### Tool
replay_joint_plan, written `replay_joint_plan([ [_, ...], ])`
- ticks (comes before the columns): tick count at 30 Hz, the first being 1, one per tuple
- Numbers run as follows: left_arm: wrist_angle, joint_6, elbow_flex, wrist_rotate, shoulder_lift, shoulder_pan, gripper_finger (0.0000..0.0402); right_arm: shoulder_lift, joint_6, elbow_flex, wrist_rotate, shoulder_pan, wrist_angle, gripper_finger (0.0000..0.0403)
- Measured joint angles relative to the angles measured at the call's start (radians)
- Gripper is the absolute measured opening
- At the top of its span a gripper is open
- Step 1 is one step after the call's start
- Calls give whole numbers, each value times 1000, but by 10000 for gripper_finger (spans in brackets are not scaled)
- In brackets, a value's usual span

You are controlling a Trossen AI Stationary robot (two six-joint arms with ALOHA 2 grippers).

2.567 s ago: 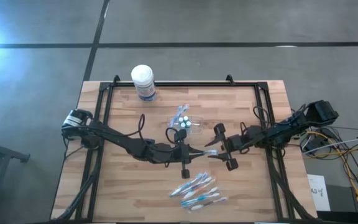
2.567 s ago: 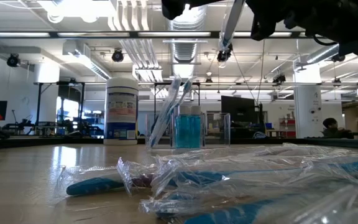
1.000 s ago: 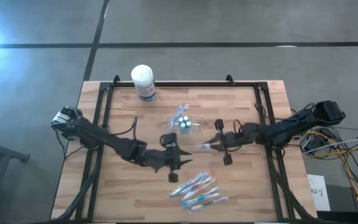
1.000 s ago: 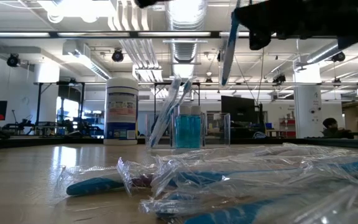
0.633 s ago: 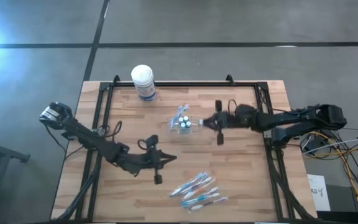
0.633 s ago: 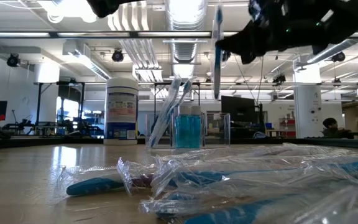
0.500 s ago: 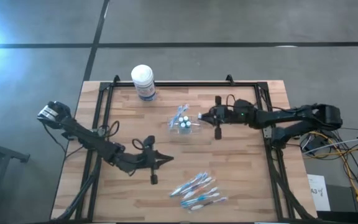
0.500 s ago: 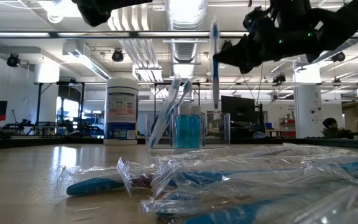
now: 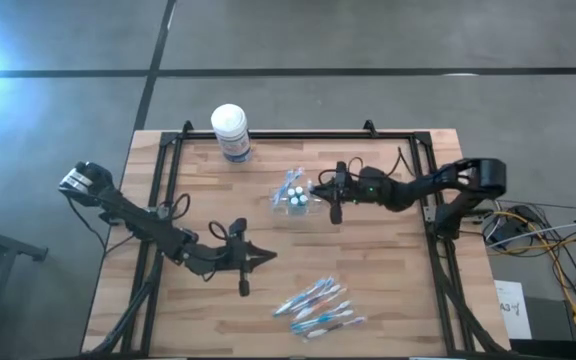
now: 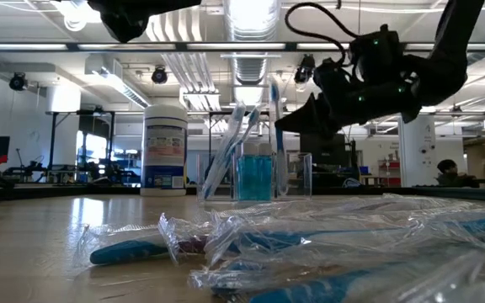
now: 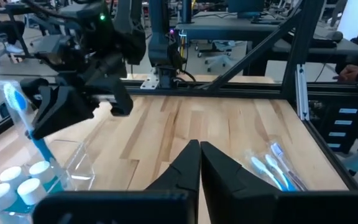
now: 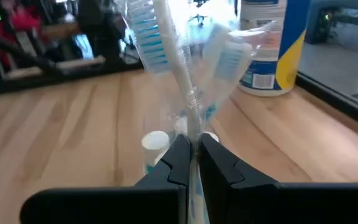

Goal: Pick & Place toothbrushing station
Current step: Put the blue toothbrush into the transparent organizer

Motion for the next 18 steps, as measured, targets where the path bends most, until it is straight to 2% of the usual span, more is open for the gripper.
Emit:
replay_joint_plan([
  [5, -2, -8, 0, 0, 0, -3, 14, 38, 187, -27, 62, -24, 74, 11],
  [11, -3, -21, 0, 0, 0, -3, 16, 42, 212, -28, 62, -35, 60, 21],
  [14, -4, -21, 1, 0, 0, -3, 17, 35, 209, -29, 62, -35, 56, 43],
  [18, -3, -21, 1, 0, 0, -3, 14, 14, 207, -30, 60, -42, 4, 94],
])
